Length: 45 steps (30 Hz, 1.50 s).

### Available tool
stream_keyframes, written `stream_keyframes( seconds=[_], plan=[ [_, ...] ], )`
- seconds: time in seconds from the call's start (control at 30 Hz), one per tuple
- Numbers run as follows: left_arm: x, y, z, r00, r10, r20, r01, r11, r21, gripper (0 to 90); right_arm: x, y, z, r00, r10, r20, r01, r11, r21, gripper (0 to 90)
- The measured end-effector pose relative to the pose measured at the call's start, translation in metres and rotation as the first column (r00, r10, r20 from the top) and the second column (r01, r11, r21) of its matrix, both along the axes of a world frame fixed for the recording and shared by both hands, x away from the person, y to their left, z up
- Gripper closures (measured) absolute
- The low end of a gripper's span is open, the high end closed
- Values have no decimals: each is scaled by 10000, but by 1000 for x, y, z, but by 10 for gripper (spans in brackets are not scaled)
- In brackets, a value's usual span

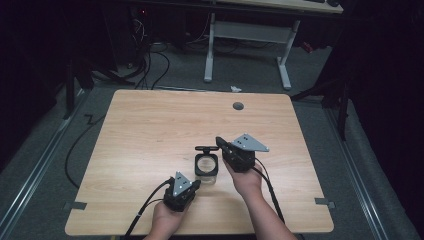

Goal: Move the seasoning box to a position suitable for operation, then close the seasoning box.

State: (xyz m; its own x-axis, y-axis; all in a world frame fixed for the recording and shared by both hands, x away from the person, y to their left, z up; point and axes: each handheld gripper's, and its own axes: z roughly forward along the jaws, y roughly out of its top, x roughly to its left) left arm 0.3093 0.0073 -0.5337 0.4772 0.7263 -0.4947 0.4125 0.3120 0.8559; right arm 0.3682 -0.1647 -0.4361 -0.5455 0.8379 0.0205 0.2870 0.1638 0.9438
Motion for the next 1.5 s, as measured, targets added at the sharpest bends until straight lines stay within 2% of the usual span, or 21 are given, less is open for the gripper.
stream_keyframes(
  seconds=[0.27, 0.4, 0.63, 0.73, 0.8, 0.83, 0.87, 0.93, 1.03, 1.13, 1.2, 1.23, 1.3, 1.33, 1.37, 1.43, 1.5],
  plan=[
    [0, 1, 0, 10000, 47, 57, -46, 9999, -89, 900, -13, -3, -11, 9997, 165, -195, -165, 9999, 16, 900],
    [1, 2, 1, 10000, 2, -74, -3, 9999, -158, 900, -23, -1, -23, 9988, 267, -419, -268, 9996, -15, 900],
    [-2, 2, 1, 9999, 17, 161, -14, 9998, -209, 900, -40, -3, -45, 9962, 435, -755, -451, 9988, -197, 900],
    [-2, 4, 2, 9999, 47, 149, -42, 9993, -377, 900, -44, -9, -46, 9967, 361, -727, -376, 9991, -183, 891],
    [-4, 8, 5, 9999, -150, 9, 150, 9990, -414, 899, -46, -17, -45, 9973, 239, -690, -251, 9995, -170, 881],
    [-4, 8, 5, 9999, -150, 9, 150, 9990, -414, 865, -46, -20, -45, 9974, 188, -699, -200, 9997, -171, 879],
    [-5, 14, 9, 9997, -258, -46, 256, 9989, -385, 856, -47, -25, -44, 9975, 54, -707, -70, 9997, -220, 876],
    [-4, 27, 15, 9995, -96, 297, 102, 9997, -227, 856, -47, -34, -45, 9976, -139, -678, 122, 9996, -252, 872],
    [8, 53, 21, 9971, 522, 554, -521, 9986, -18, 854, -46, -53, -51, 9949, -568, -832, 540, 9979, -351, 859],
    [23, 86, 21, 9908, 1205, 616, -1233, 9914, 445, 827, -45, -72, -58, 9881, -1059, -1116, 1034, 9942, -281, 825],
    [31, 110, 17, 9824, 1716, 739, -1780, 9797, 921, 791, -46, -82, -62, 9837, -1329, -1210, 1302, 9910, -299, 801],
    [33, 122, 14, 9764, 2017, 777, -2090, 9726, 1015, 771, -47, -88, -64, 9809, -1490, -1253, 1454, 9887, -373, 788],
    [34, 145, 10, 9624, 2617, 732, -2672, 9605, 782, 734, -51, -100, -68, 9751, -1794, -1307, 1735, 9833, -552, 761],
    [34, 155, 8, 9548, 2924, 529, -2954, 9533, 635, 709, -54, -107, -71, 9711, -1991, -1319, 1919, 9793, -649, 735],
    [34, 161, 7, 9514, 3057, 364, -3074, 9495, 619, 678, -59, -116, -75, 9651, -2217, -1396, 2135, 9743, -712, 702],
    [35, 166, 7, 9462, 3212, 383, -3231, 9442, 643, 635, -68, -127, -79, 9588, -2491, -1369, 2404, 9676, -769, 650],
    [37, 166, 6, 9470, 3197, 300, -3209, 9456, 538, 617, -78, -141, -83, 9499, -2827, -1330, 2764, 9589, -639, 640]
  ],
)
